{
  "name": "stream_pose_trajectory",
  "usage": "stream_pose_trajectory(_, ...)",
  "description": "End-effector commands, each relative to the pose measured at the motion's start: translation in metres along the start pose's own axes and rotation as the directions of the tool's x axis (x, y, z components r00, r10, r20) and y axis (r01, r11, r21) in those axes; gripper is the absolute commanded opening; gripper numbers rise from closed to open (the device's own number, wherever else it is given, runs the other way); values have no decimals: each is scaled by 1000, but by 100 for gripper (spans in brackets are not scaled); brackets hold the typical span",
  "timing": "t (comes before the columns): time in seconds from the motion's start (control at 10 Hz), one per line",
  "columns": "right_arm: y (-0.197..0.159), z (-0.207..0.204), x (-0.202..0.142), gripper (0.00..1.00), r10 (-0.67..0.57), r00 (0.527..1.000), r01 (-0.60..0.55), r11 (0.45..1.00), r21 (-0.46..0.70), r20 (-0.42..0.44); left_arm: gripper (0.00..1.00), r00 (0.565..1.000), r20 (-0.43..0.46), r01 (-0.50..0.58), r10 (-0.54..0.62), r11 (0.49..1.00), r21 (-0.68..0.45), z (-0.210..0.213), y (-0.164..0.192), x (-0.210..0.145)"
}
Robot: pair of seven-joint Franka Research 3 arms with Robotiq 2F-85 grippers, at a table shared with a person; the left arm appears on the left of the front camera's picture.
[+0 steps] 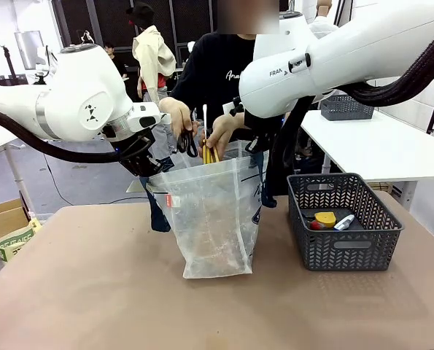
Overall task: Transfer purchased items from the store into the shopping bag.
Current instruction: Move the Reusable shopping bag to the right side of the table.
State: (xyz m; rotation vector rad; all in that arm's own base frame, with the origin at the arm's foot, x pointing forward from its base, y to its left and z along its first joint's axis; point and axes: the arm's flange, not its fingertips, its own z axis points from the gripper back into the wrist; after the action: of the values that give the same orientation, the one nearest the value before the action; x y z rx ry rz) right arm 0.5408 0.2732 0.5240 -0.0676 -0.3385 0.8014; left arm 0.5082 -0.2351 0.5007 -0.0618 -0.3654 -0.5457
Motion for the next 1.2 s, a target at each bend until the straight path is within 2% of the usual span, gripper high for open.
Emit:
stream_pose_trajectory(0.0, -1, -2, -2, 0, -5, 1000, 5, 1000, 1, -6, 0, 1000, 0, 6, -6, 1000, 12, 1, 2, 0)
stream_pose_trajectory(1.1, -1, -2, -2, 0, -5, 1000, 5, 1000, 1, -6, 0, 1000, 0, 6, -6, 1000, 12, 1, 2, 0)
